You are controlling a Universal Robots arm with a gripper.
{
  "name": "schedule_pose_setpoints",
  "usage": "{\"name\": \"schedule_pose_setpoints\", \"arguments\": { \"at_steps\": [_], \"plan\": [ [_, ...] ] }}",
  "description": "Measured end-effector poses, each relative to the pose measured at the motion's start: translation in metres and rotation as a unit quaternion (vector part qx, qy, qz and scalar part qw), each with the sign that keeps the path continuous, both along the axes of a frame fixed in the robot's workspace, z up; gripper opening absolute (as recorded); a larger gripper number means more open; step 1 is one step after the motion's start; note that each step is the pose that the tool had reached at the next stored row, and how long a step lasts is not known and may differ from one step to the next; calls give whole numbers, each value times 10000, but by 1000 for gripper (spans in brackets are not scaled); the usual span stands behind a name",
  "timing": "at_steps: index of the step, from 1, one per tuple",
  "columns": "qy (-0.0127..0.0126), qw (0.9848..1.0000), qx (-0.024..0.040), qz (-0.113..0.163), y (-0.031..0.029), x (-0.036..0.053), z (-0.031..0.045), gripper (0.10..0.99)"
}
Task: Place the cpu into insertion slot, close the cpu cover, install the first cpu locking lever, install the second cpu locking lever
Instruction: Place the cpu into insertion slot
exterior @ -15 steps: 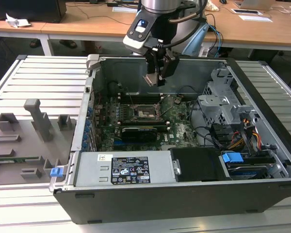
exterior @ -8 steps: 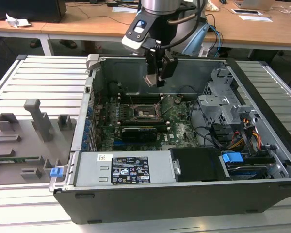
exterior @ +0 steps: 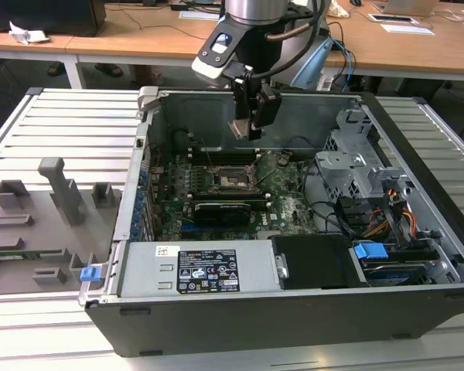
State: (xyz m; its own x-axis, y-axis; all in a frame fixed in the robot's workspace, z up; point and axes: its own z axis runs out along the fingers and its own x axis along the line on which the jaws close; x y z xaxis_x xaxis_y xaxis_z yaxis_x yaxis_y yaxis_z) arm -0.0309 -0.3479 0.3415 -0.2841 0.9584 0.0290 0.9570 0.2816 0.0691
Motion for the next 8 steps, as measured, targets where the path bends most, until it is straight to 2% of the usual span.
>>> {"name": "schedule_pose_setpoints", "arguments": {
  "at_steps": [8],
  "plan": [
    [15,9999,0,-136,0,0,-18,541]
  ]
}}
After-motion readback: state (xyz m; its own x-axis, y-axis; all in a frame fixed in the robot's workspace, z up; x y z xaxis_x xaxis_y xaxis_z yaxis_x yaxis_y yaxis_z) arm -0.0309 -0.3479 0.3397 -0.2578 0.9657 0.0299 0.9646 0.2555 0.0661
